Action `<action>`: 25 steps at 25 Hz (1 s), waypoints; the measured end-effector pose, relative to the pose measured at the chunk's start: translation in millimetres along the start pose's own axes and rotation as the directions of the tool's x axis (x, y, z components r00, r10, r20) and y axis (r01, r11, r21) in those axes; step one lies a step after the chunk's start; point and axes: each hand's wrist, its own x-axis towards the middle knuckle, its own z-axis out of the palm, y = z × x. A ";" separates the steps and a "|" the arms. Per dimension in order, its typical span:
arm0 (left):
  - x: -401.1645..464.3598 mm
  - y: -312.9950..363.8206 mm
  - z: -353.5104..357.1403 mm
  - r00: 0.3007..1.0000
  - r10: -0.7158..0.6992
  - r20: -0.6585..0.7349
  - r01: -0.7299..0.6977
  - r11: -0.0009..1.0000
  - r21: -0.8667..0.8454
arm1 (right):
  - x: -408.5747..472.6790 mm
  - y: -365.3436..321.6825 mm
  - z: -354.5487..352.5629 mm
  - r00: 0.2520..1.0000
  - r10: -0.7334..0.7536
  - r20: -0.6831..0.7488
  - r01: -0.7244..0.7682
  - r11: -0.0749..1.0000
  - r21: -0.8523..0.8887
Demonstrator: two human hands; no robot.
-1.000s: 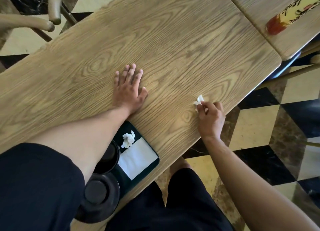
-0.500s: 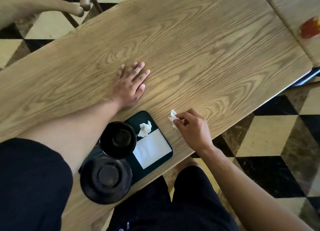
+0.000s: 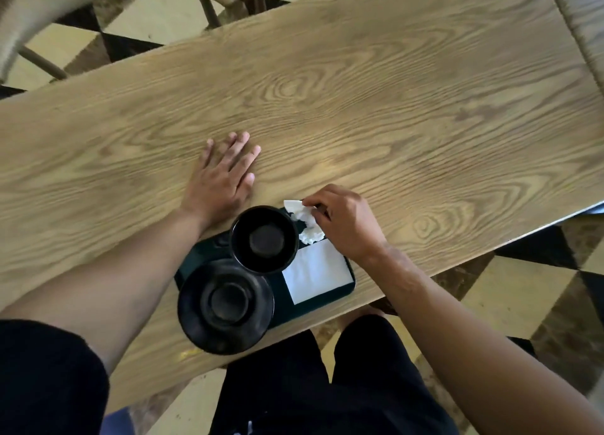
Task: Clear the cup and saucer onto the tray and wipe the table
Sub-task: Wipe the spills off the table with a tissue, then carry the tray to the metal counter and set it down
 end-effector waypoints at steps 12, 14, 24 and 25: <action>-49.2 -39.7 -18.5 0.981 -0.156 0.118 0.168 0.981 -0.094 | -42.8 29.0 -6.3 0.969 0.238 -0.067 -0.239 0.971 0.002; -64.5 -48.2 -29.0 0.962 -0.241 0.126 0.252 0.964 -0.084 | -55.6 31.9 -3.6 0.966 0.254 -0.052 -0.255 0.967 -0.001; -238.1 72.8 -36.2 0.423 -0.857 0.294 0.863 0.281 -0.420 | -149.4 45.2 -16.0 0.934 0.284 0.215 -0.223 0.937 -0.270; -251.6 99.7 -34.8 0.417 -0.852 0.317 0.866 0.266 -0.423 | -157.1 47.1 -17.2 0.909 0.313 0.274 -0.230 0.927 -0.296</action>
